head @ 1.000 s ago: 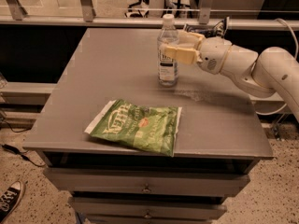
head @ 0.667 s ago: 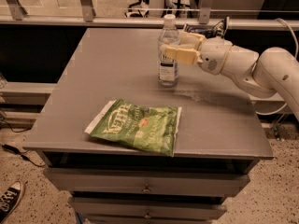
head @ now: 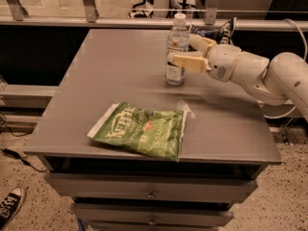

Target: Place blue plastic bottle upright

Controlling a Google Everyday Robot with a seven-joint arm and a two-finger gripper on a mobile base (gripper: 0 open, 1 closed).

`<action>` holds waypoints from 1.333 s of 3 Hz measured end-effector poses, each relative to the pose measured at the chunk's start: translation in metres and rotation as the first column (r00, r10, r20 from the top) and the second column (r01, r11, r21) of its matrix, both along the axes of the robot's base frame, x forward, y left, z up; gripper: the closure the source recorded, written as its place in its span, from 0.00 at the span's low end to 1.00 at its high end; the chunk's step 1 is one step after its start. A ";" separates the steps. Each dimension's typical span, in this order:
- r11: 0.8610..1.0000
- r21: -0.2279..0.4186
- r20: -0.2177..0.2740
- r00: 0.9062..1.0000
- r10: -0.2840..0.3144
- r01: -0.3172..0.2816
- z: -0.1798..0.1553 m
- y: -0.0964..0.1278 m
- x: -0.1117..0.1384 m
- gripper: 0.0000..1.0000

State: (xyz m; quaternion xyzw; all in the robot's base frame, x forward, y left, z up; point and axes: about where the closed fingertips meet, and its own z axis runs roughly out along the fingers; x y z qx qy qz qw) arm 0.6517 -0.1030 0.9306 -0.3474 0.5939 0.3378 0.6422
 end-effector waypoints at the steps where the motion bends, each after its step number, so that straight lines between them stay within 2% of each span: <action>1: 1.000 -0.015 0.000 1.000 -0.004 0.004 -0.004 -0.006 -0.005 0.00; 2: 0.998 -0.068 0.012 1.000 0.006 -0.006 -0.003 -0.014 -0.010 0.00; 3: 0.983 -0.182 0.039 0.999 0.009 -0.002 0.006 -0.046 -0.020 0.00; 4: 0.977 -0.210 0.041 0.999 0.024 -0.015 0.006 -0.052 -0.025 0.00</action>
Offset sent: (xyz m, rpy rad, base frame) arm -0.0185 -0.0403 -0.0006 -0.1997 -0.0436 0.0225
